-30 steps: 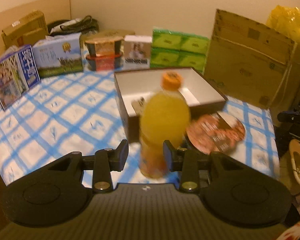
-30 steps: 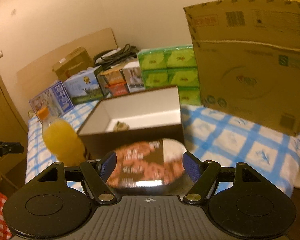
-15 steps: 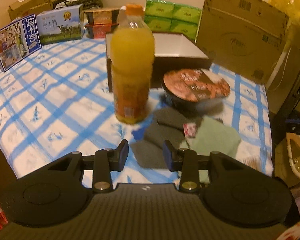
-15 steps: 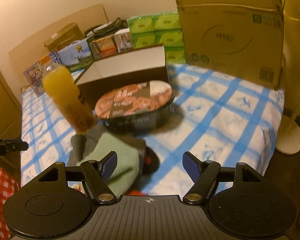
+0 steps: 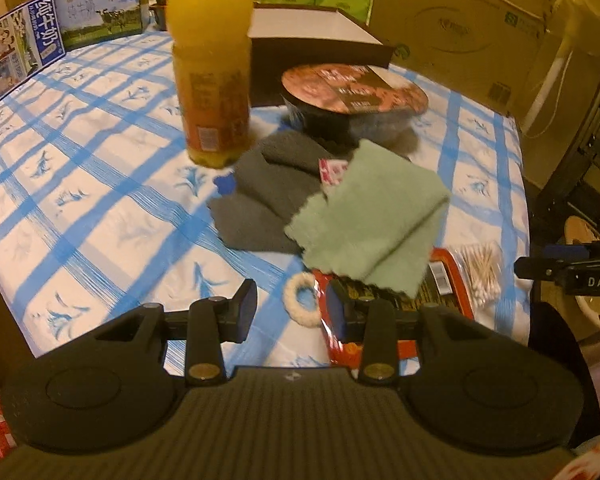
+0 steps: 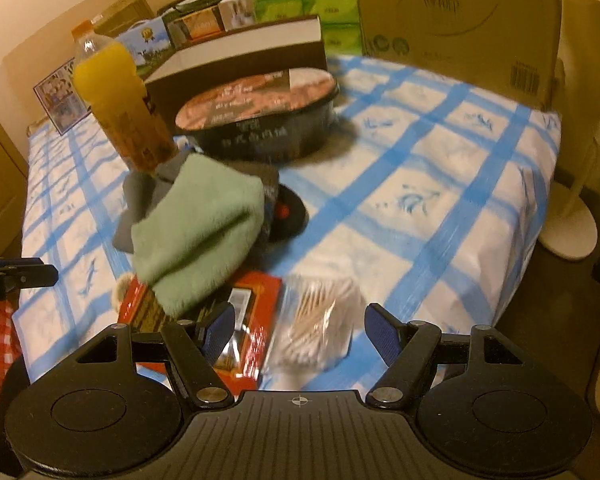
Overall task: Organize soft objects
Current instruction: 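Lower the right gripper onto the red snack package edge and grasp it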
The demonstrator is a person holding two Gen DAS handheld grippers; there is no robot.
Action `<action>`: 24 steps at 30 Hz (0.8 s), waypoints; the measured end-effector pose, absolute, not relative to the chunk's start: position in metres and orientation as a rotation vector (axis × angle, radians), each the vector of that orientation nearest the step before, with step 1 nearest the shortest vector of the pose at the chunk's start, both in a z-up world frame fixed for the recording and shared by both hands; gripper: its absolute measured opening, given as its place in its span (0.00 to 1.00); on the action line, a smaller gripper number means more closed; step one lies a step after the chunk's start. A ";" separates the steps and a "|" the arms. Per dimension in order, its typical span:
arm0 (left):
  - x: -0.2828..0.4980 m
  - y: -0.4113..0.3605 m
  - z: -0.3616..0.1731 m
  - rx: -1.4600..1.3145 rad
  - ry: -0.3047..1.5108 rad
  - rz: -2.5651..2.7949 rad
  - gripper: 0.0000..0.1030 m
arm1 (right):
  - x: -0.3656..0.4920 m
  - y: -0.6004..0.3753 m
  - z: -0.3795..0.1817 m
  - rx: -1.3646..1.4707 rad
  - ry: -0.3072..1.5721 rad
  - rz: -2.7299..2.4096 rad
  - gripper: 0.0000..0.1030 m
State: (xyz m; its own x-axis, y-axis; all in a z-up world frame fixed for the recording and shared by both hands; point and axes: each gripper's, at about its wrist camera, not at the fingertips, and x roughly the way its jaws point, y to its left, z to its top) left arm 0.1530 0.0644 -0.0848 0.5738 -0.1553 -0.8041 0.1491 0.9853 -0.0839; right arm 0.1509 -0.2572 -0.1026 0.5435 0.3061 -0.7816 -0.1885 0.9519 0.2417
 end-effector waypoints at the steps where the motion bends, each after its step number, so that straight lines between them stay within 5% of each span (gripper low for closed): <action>1: 0.152 0.062 -0.086 0.002 0.945 -0.179 0.33 | 0.150 -0.257 -0.104 0.133 0.955 0.291 0.70; 7: 0.147 0.054 -0.095 0.023 0.956 -0.183 0.33 | 0.147 -0.254 -0.111 0.141 0.970 0.317 0.69; 16: 0.142 0.045 -0.127 0.044 1.008 -0.205 0.33 | 0.148 -0.242 -0.133 0.198 1.020 0.389 0.47; 24: 0.152 0.042 -0.159 0.043 1.067 -0.193 0.33 | 0.156 -0.242 -0.148 0.256 1.032 0.415 0.46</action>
